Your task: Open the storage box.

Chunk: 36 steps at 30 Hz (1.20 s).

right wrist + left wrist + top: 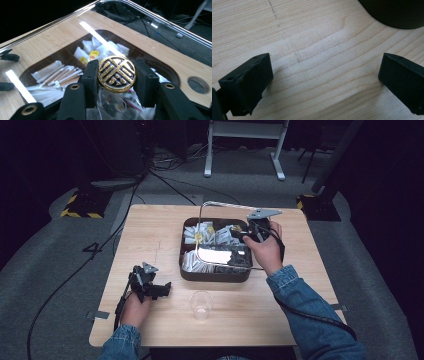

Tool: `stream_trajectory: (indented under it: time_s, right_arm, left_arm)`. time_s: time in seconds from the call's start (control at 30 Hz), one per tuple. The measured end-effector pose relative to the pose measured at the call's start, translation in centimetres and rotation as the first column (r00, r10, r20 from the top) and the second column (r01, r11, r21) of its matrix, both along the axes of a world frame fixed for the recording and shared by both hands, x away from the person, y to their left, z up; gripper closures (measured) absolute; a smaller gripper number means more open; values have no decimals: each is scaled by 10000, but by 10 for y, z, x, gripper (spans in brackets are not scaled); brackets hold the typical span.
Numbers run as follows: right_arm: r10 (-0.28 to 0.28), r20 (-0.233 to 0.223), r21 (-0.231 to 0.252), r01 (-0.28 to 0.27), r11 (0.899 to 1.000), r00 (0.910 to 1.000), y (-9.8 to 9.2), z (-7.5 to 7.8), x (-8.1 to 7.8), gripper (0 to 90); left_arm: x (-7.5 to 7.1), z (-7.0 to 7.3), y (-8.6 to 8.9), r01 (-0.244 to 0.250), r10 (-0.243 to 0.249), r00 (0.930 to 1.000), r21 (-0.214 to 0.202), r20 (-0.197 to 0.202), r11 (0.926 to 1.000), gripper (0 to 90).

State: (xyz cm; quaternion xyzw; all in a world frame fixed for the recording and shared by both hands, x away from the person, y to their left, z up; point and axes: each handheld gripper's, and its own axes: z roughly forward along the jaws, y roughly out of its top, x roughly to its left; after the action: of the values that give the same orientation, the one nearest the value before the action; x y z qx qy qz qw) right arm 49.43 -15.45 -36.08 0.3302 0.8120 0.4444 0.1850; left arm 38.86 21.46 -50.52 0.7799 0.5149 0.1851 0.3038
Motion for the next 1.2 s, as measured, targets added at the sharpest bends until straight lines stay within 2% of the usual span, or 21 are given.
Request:
stream_trajectory:
  time_s: [0.3, 0.73, 1.0, 1.2]
  right_arm:
    - [-484, 85, -146, 486, 9987, 9988, -36, 6, -9, 587]
    - [-1116, 54, -117, 1116, 9937, 9937, -77, 9, -9, 587]
    - [-1581, 10, -136, 1581, 9873, 9874, -104, 8, -8, 587]
    - [-2039, -70, -108, 2038, 9790, 9790, -126, 5, -7, 587]
  left_arm:
    - [0, 0, 0, 8, -8, 10000, 26, -16, 10000, 0]
    - [0, 0, 0, 9, -9, 10000, 24, -17, 10000, 0]
    - [0, 0, 0, 10, -9, 10000, 24, -20, 10000, 0]
    - [0, 0, 0, 12, -12, 10000, 37, -12, 10000, 0]
